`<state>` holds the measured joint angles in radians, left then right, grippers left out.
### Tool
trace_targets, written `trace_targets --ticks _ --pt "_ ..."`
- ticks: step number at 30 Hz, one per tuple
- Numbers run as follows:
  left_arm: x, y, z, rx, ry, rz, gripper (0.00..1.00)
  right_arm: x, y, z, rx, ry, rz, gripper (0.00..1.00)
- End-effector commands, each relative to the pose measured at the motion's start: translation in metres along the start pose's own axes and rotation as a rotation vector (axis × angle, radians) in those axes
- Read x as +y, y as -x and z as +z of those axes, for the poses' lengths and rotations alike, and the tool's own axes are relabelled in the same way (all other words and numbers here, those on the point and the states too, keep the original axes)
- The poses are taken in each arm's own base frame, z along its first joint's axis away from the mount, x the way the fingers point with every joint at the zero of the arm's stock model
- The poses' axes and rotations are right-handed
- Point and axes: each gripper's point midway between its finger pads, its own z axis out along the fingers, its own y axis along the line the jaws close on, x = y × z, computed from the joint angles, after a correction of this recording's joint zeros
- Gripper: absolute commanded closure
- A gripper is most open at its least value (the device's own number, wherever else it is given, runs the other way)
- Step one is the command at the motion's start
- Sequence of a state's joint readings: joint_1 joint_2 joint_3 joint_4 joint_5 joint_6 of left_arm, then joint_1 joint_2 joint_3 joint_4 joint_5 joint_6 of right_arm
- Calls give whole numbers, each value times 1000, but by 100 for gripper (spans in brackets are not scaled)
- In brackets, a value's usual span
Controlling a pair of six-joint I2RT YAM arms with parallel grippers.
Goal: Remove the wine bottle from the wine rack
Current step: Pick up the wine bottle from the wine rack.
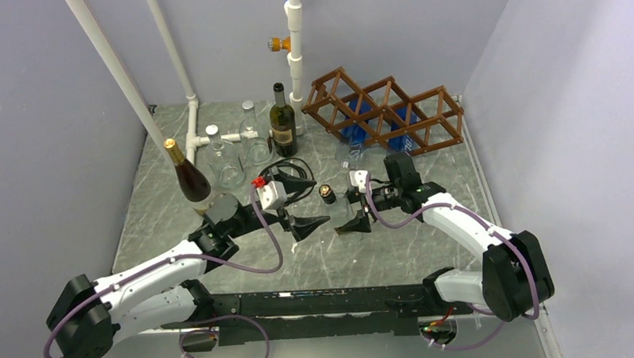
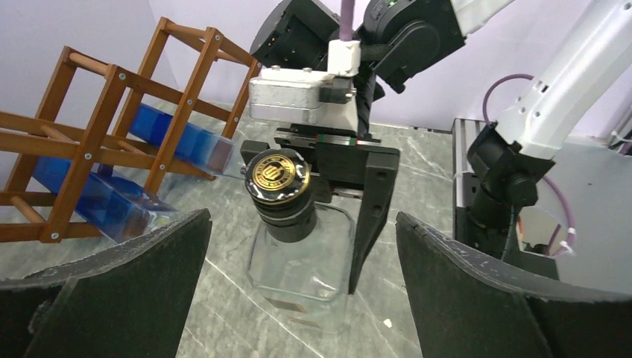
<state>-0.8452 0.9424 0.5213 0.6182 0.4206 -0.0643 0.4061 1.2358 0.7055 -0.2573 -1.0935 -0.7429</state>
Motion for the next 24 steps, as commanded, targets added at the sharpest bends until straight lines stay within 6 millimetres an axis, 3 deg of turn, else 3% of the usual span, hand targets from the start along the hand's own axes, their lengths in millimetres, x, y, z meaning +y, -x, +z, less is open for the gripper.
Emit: trace_targets --ticks 1,5,10,24 --pt "3 15 13 -93 -22 81 0 4 40 -4 -129 49 -168 100" --pt "9 8 25 -92 -14 51 1 4 39 -3 -129 52 -169 100" --pt "5 4 32 -119 -41 3 14 5 38 -3 -129 55 -169 100" --pt "0 -6 40 -136 -88 -56 30 5 36 -2 -129 62 -162 100"
